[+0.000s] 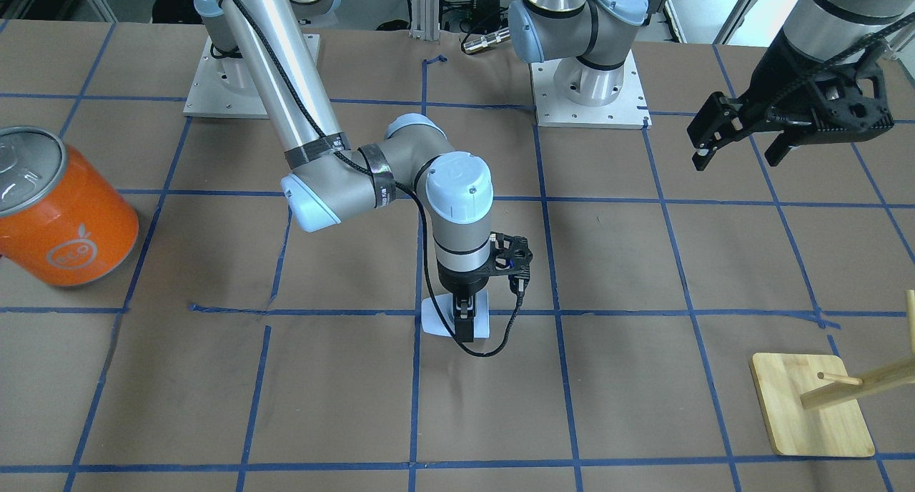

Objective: Flip cup
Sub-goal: 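Lower the white cup to the table with the right gripper, then release the cup on its side and raise the right gripper away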

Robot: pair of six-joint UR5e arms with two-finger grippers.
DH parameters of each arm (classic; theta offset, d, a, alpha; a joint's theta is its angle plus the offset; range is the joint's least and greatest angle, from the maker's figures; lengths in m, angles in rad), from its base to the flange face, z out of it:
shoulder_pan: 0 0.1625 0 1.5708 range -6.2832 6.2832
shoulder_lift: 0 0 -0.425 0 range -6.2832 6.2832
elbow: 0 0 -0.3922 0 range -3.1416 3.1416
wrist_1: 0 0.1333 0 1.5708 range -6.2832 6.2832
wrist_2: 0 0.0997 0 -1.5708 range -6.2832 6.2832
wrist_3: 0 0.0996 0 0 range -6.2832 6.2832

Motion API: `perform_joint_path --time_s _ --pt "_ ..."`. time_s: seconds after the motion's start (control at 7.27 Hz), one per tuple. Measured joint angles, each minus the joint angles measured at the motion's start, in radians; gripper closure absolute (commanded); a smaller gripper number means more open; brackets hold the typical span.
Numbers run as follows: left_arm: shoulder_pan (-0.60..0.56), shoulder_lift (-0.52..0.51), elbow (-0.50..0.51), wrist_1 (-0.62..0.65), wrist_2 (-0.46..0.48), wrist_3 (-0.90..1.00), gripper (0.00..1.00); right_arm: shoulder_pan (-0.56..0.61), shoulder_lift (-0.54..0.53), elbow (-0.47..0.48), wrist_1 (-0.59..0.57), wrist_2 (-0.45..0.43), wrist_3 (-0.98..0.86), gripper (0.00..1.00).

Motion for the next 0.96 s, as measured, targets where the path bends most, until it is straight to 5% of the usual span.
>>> perform_joint_path --time_s 0.41,0.96 --pt "0.0 -0.016 -0.015 0.01 -0.006 -0.019 0.0 -0.032 -0.056 -0.025 0.039 0.004 0.019 0.02" --pt "-0.083 -0.054 -0.047 0.061 -0.015 -0.063 0.0 -0.216 -0.268 -0.032 0.349 0.054 0.075 0.01"
